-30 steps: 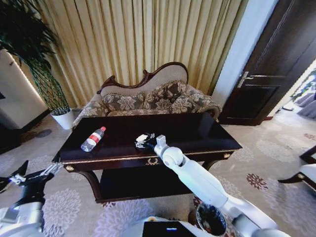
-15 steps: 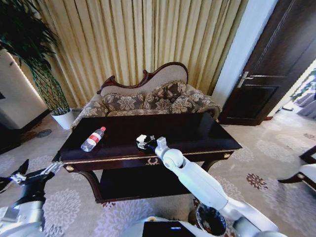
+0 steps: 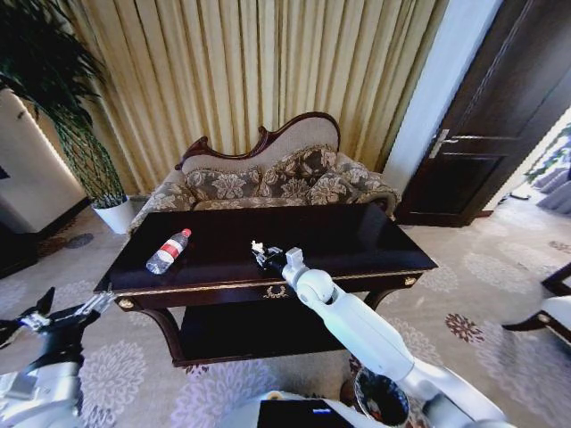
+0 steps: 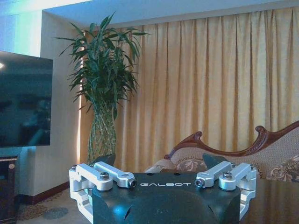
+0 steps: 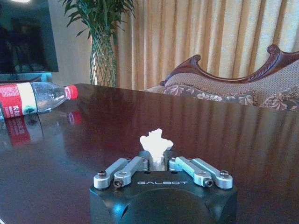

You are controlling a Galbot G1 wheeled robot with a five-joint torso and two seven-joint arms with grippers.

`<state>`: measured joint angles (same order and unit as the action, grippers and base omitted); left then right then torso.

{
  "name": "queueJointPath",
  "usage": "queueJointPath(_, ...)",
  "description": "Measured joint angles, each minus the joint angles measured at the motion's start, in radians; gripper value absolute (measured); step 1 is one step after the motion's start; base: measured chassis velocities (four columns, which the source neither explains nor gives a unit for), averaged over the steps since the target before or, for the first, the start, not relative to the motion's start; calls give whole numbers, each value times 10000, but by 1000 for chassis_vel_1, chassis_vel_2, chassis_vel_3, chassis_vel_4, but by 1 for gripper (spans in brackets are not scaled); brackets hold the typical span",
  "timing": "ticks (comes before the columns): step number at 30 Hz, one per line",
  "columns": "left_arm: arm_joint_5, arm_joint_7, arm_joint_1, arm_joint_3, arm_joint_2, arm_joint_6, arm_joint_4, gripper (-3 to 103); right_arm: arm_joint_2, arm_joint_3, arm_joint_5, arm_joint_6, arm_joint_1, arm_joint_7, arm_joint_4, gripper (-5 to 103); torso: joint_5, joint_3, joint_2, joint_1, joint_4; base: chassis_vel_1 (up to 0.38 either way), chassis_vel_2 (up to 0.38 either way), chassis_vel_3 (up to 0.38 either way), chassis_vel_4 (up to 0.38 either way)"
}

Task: Move to the front of the table and place the trash on the table into the trash bin.

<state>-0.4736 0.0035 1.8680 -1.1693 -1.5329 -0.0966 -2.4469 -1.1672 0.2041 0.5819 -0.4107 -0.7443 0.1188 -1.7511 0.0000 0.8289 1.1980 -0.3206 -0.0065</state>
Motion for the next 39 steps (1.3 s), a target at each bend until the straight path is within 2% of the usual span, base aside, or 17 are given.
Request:
queueJointPath(1, 1, 0, 1, -5, 1, 6, 5, 100, -1, -37, -19, 44, -54, 0, -1, 15, 0, 0, 0, 0, 0, 0, 0, 0, 0)
queueJointPath(2, 1, 0, 1, -5, 1, 6, 5, 100, -1, -37, -19, 44, -54, 0, -1, 15, 0, 0, 0, 0, 0, 0, 0, 0, 0)
queueJointPath(4, -23, 0, 13, -54, 17, 18, 6, 100, -10, -150, -23, 61, -137, 0, -81, 4, 0, 0, 0, 0, 0, 0, 0, 0, 0)
queueJointPath(7, -66, -6, 3, -85, 61, 23, 6, 100, -27, -380, 12, 62, -210, 0, -265, 1, 0, 0, 0, 0, 1, 0, 0, 0, 0)
queueJointPath(13, -222, -55, -126, -118, 219, 23, 47, 100, -50, -1598, 163, 62, -437, 1, -1102, 1, 0, 0, 0, 0, 1, 0, 0, 0, 0)
queueJointPath(15, -286, -77, -218, -117, 333, 8, 99, 100, 101, -2630, 146, 52, -616, -1, -1582, 1, 1, 0, 0, 0, 2, 0, 0, 0, 0)
queueJointPath(16, -286, -77, -218, -117, 333, 8, 99, 100, 101, -2630, 146, 52, -616, -1, -1582, 1, 1, 0, 0, 0, 2, 0, 0, 0, 0)
queueJointPath(17, -315, -90, -257, -110, 377, -6, 120, 100, 198, -3084, 140, 43, -705, 0, -1745, 1, 1, 0, 0, 0, 1, 0, 0, 0, 0)
queueJointPath(18, -349, -121, -339, -62, 485, -23, 212, 100, 409, -4018, 131, 15, -965, 1, -2026, 1, 0, 0, 0, 0, -1, 0, 0, 0, 0)
queueJointPath(20, -355, -125, -365, -34, 530, -25, 256, 100, 474, -4347, 122, 3, -1078, -1, -2098, 1, 2, 0, 0, 0, -1, 0, 0, 0, 0)
queueJointPath(23, -397, -171, -460, 129, 836, -31, 507, 100, 814, -6043, 35, -7, -1852, 2, -2417, 1, 2, 0, 0, 0, -4, 0, 0, 0, 0)
queueJointPath(24, -397, -171, -460, 129, 836, -31, 507, 100, 814, -6043, 35, -7, -1852, 2, -2417, 1, 2, 0, 0, 0, -4, 0, 0, 0, 0)
queueJointPath(28, -525, -177, -647, 440, 1300, -38, 893, 100, 1029, -7601, -224, 49, -2956, 2, -2653, 1, 2, 0, 0, 0, -4, 0, 0, 0, 0)
queueJointPath(34, -565, -176, -853, 851, 1810, -62, 1288, 100, 865, -8457, -991, 294, -3822, 2, -2632, 1, 2, 0, 0, 0, -1, 0, 0, 0, 0)
queueJointPath(39, -617, -170, -912, 922, 2041, -111, 1352, 100, 783, -8551, -1089, 437, -4246, 0, -2645, 1, 1, 0, 0, 0, 1, 0, 0, 0, 0)
